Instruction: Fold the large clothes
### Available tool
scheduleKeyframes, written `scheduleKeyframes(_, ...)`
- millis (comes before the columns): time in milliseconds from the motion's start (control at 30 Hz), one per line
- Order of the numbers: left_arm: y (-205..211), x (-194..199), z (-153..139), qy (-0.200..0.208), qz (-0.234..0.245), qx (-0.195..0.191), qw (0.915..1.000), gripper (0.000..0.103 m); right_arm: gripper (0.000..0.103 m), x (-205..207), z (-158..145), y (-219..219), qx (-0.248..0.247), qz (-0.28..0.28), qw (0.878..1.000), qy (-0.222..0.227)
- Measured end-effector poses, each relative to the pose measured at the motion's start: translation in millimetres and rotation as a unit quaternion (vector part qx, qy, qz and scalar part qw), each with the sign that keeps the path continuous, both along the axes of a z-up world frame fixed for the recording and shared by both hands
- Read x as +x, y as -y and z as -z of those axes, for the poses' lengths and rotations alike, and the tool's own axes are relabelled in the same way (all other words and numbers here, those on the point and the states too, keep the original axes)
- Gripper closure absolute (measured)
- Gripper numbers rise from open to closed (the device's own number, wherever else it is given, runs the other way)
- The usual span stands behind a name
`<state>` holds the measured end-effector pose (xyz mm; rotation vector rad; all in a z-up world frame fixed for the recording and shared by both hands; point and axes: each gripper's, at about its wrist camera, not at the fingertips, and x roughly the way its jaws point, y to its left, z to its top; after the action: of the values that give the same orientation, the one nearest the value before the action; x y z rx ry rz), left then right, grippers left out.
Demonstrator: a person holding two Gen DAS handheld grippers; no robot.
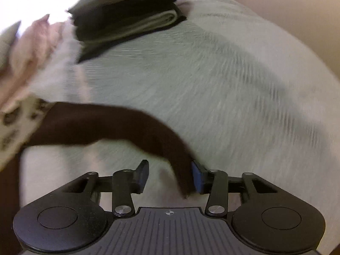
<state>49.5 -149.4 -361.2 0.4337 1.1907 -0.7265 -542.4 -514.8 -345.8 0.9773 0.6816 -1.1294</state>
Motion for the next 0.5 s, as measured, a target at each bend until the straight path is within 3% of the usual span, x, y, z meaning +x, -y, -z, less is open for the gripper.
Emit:
scheduleKeyframes(100,-15,1,14,-0.035,-0.007,0.003,0.9994,0.071,0.061,22,3,-56,0.052,-0.007,0.996,0.076)
scheduleKeyframes(200,-19,-5,33,-0.067,-0.013,-0.014,0.9976,0.071,0.061,54,17,-103,0.103,-0.030,0.988,0.109)
scheduleKeyframes(333,2,-19,52,-0.114,-0.032,-0.084,0.9895,0.070,0.061,96,30,-145,0.125,-0.040,0.986,0.106)
scheduleKeyframes(433,32,-40,61,-0.124,-0.017,-0.106,0.9864,0.070,0.061,113,30,-159,0.121,-0.038,0.986,0.113)
scheduleKeyframes(467,39,-46,63,-0.135,-0.013,-0.115,0.9840,0.067,0.061,119,29,-166,0.118,-0.041,0.986,0.109)
scheduleKeyframes(500,45,-52,64,-0.148,-0.007,-0.125,0.9811,0.056,0.061,124,30,-167,0.117,-0.043,0.987,0.105)
